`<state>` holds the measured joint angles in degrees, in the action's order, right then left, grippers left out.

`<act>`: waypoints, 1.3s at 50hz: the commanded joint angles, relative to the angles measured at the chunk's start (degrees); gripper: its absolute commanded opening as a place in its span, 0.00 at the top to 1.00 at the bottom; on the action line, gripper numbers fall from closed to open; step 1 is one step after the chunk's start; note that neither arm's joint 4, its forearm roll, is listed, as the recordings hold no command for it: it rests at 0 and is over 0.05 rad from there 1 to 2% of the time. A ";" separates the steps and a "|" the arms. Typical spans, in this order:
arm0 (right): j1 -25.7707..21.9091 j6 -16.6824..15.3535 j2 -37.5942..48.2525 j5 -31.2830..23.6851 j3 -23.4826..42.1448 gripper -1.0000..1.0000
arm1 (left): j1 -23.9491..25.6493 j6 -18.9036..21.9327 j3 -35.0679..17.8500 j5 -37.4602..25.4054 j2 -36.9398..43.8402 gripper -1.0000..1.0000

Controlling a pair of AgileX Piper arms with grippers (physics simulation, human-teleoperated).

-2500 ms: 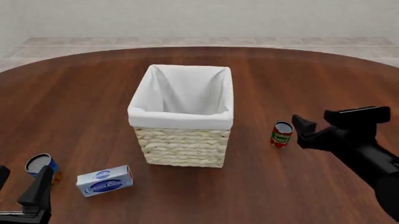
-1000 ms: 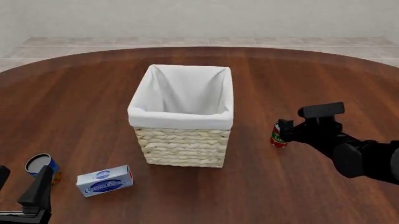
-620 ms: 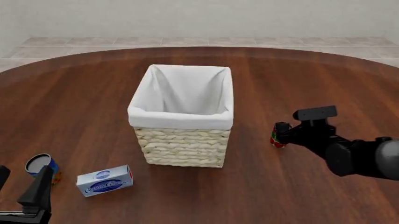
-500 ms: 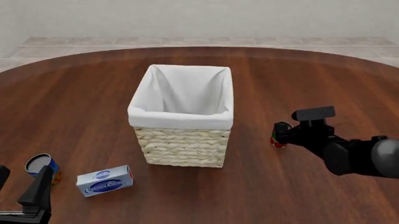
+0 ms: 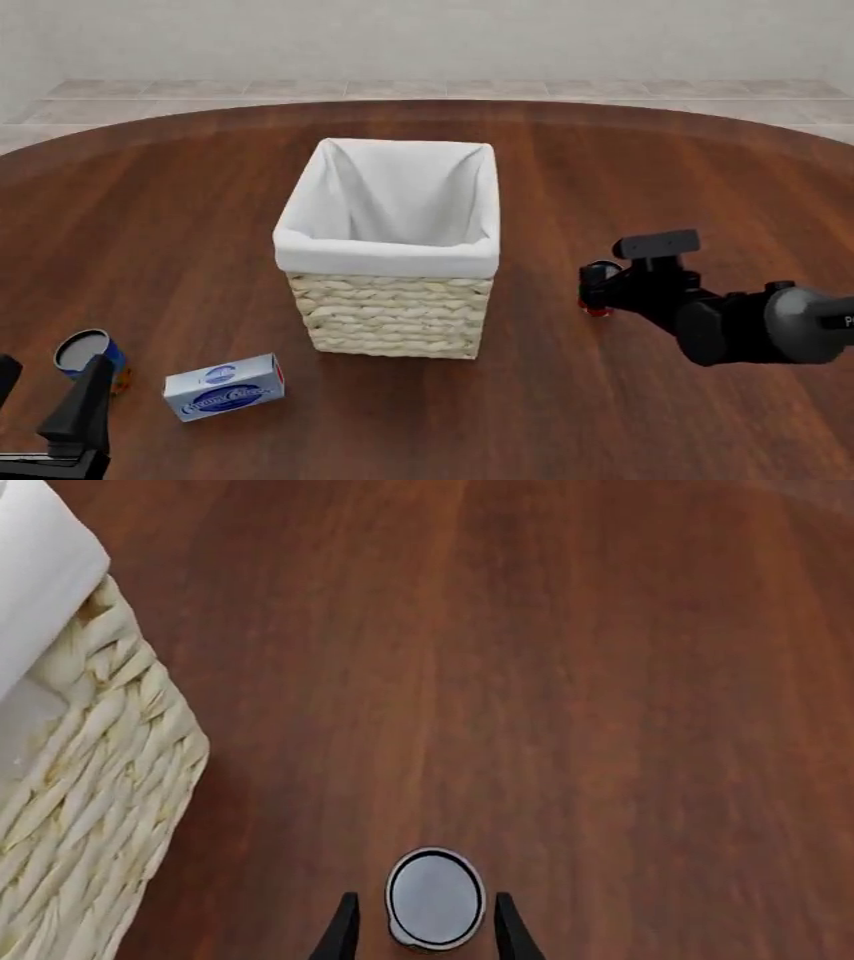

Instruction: Pick up the tomato sauce, and put it in the basket.

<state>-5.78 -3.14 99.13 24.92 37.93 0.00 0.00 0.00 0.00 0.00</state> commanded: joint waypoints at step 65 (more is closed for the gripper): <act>0.83 -0.24 3.94 -0.12 1.28 1.00 | 0.00 0.00 0.00 0.00 0.00 0.00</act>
<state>-5.05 -3.73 104.99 25.97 38.92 0.00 0.00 0.00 0.00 0.00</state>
